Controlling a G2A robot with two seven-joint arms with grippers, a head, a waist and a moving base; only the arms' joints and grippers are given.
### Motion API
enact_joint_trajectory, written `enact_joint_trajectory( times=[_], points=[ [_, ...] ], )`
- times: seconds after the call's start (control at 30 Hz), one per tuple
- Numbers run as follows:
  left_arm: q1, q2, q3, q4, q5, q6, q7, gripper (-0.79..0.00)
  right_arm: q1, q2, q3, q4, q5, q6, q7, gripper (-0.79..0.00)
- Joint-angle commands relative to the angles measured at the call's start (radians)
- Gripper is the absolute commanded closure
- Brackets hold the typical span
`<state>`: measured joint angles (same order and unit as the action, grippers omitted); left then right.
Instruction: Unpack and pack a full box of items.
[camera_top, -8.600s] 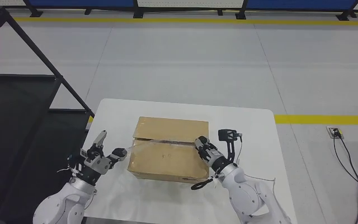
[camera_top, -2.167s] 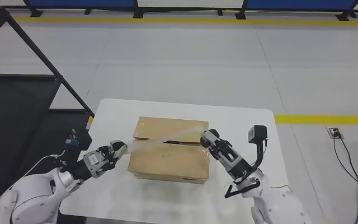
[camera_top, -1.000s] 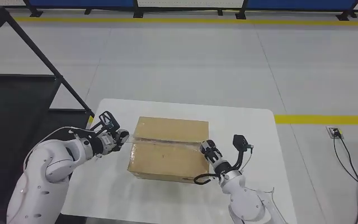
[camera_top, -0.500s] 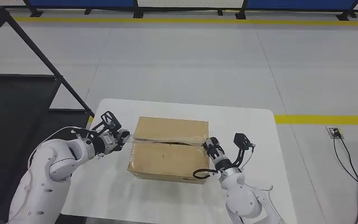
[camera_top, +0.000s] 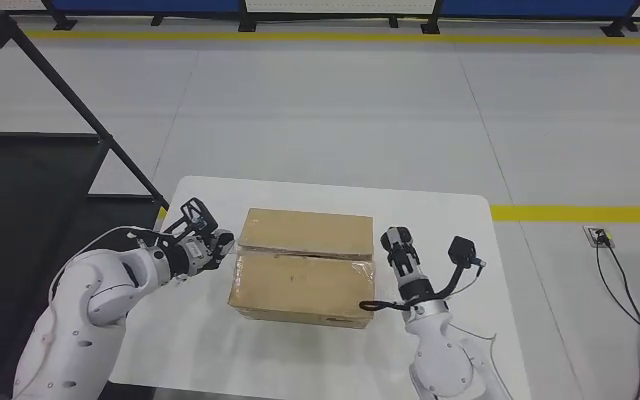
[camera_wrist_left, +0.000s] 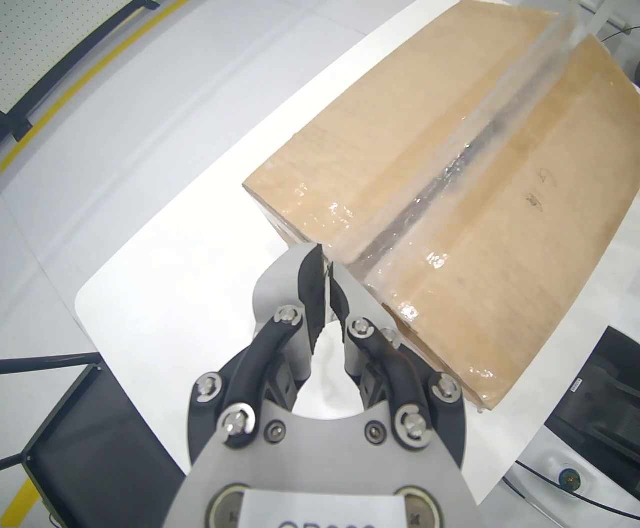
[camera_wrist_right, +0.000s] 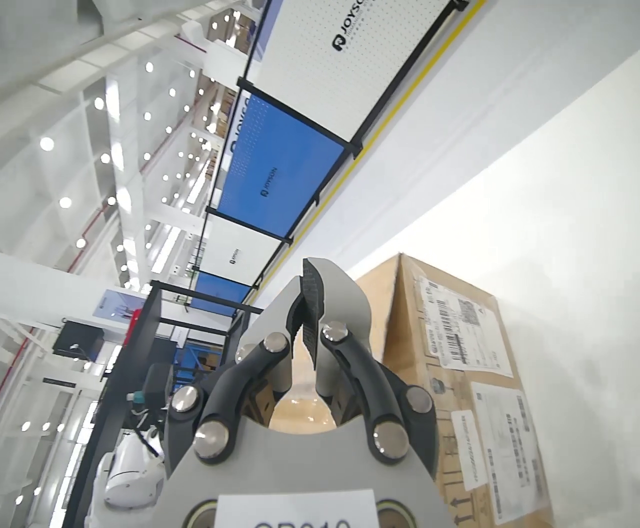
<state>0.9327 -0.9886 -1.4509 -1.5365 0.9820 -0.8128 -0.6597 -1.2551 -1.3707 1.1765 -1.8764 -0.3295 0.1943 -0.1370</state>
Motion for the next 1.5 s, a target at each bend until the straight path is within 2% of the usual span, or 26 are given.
enact_joint_trajectory(
  times=[0.0, 0.13, 0.3, 0.47, 0.57, 0.7, 0.73, 0.77, 0.83, 0.87, 0.9, 1.0, 1.27, 1.47],
  points=[
    [0.001, 0.002, 0.003, -0.001, -0.002, 0.003, 0.0, -0.108, -0.006, -0.001, -0.002, -0.018, 0.013, -0.013, 0.019, 0.0],
    [0.003, 0.005, 0.009, -0.006, -0.005, 0.006, 0.002, -0.092, -0.004, 0.0, -0.009, -0.036, 0.042, -0.009, 0.136, 0.0],
    [0.0, 0.01, 0.017, -0.009, -0.001, -0.012, 0.015, -0.086, 0.014, 0.0, -0.024, -0.028, 0.038, 0.02, 0.226, 0.0],
    [-0.01, 0.015, 0.026, 0.001, 0.016, -0.051, 0.044, -0.065, 0.069, -0.007, -0.038, -0.008, 0.024, 0.075, 0.242, 0.0],
    [-0.015, 0.019, 0.029, 0.006, 0.033, -0.075, 0.067, -0.006, 0.12, -0.015, -0.036, 0.01, 0.06, 0.116, 0.248, 0.0],
    [-0.015, 0.025, 0.026, 0.01, 0.056, -0.114, 0.111, 0.0, 0.178, -0.025, -0.024, 0.043, 0.115, 0.163, 0.248, 0.0],
    [-0.014, 0.026, 0.025, 0.012, 0.061, -0.125, 0.122, 0.0, 0.189, -0.027, -0.016, 0.05, 0.139, 0.17, 0.243, -0.037],
    [-0.012, 0.028, 0.023, 0.014, 0.064, -0.139, 0.133, 0.0, 0.199, -0.029, -0.008, 0.058, 0.163, 0.178, 0.246, -0.252],
    [-0.008, 0.032, 0.019, 0.018, 0.074, -0.162, 0.151, 0.0, 0.215, -0.03, 0.018, 0.069, 0.198, 0.193, 0.259, -0.345],
    [-0.005, 0.033, 0.017, 0.019, 0.078, -0.174, 0.16, 0.0, 0.22, -0.031, 0.034, 0.077, 0.222, 0.207, 0.267, -0.434],
    [-0.003, 0.035, 0.014, 0.021, 0.08, -0.186, 0.171, 0.0, 0.225, -0.031, 0.051, 0.08, 0.253, 0.223, 0.281, -0.785],
    [0.007, 0.041, 0.01, 0.02, 0.078, -0.199, 0.198, 0.0, 0.233, -0.029, 0.094, 0.078, 0.311, 0.234, 0.316, -0.785],
    [0.027, 0.062, -0.004, -0.009, 0.03, -0.199, 0.238, 0.0, 0.233, -0.029, 0.094, 0.078, 0.311, 0.234, 0.316, -0.785],
    [0.045, 0.086, -0.015, -0.047, -0.036, -0.199, 0.212, 0.0, 0.207, -0.027, 0.111, 0.084, 0.34, 0.164, 0.344, -0.785]
  ],
)
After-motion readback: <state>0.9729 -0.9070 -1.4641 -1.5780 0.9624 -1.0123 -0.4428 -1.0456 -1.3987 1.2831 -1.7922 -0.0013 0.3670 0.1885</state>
